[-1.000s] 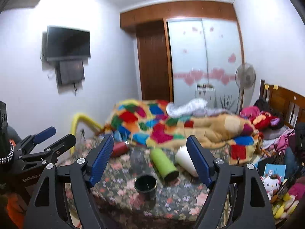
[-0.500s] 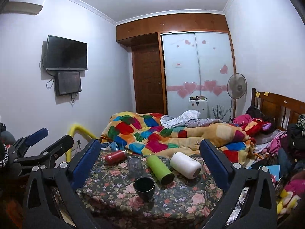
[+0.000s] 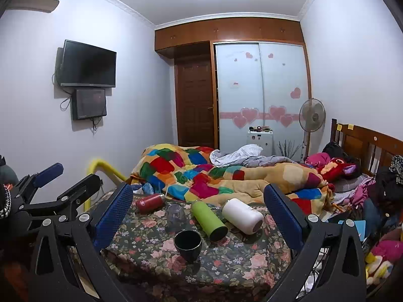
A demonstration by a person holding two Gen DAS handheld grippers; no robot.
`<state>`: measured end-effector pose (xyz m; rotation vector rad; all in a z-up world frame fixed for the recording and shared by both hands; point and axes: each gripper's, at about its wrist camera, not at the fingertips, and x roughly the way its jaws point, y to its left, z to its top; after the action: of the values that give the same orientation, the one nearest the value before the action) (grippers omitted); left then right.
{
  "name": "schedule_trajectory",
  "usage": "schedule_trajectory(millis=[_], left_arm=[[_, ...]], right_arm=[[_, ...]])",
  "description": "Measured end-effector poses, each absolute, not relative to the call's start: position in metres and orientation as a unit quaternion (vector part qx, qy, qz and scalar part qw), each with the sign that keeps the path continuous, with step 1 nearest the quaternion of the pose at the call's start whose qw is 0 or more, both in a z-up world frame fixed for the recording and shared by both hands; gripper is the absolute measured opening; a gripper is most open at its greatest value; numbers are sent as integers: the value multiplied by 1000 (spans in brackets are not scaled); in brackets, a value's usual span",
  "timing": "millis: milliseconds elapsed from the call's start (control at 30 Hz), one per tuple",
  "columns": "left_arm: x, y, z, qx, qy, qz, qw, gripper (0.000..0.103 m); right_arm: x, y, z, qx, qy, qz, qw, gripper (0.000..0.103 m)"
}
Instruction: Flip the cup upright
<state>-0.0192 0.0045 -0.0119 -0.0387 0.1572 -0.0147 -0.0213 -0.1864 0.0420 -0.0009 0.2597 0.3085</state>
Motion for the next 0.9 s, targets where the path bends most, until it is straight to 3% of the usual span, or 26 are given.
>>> schedule_trajectory(millis=[900], left_arm=[[-14,4,-10,-21,80,-10,996,103]], right_arm=[[-21,-185,42,2,131,155,979,103]])
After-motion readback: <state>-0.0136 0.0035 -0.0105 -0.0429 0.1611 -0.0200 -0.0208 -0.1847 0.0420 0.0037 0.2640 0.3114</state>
